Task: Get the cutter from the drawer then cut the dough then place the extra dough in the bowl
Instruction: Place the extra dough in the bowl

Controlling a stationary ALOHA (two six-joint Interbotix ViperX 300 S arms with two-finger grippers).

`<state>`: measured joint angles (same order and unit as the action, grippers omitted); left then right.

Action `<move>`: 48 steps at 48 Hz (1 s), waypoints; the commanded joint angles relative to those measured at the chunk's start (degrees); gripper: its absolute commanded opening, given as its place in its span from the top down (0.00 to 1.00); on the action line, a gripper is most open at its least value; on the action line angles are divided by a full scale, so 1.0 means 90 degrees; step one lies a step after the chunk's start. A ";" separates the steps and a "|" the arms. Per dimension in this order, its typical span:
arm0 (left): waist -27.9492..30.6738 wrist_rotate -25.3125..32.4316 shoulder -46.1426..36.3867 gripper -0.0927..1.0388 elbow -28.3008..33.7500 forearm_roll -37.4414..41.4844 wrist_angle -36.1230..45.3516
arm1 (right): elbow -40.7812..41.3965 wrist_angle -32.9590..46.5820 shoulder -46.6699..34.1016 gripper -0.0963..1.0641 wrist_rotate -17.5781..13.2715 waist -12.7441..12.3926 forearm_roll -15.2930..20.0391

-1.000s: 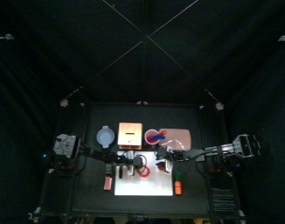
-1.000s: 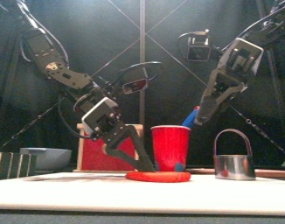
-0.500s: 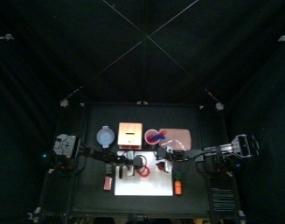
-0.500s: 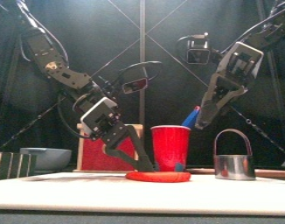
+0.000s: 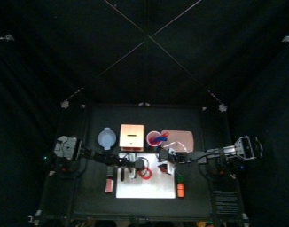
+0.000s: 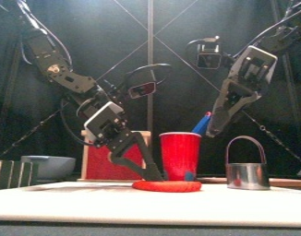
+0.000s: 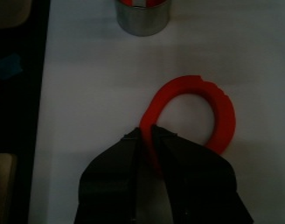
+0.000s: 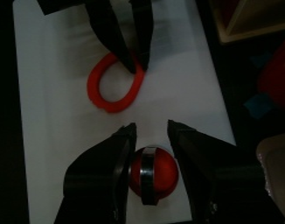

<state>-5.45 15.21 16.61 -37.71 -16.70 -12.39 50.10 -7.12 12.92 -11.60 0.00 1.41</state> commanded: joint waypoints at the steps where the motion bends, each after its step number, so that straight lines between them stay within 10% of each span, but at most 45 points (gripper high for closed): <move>1: -0.0020 0.0000 -0.0059 0.40 0.0039 0.0010 0.0039 | -0.0059 0.0049 0.0078 0.27 0.0010 -0.0029 0.0010; 48: 0.0742 0.0010 -0.3281 0.40 -0.0596 0.0771 0.0420 | -0.0010 0.0010 0.0137 0.27 0.0010 -0.0303 -0.0029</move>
<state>-0.88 15.38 -8.53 -43.42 -10.28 -10.28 50.54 -7.29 12.92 -11.51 -2.46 1.23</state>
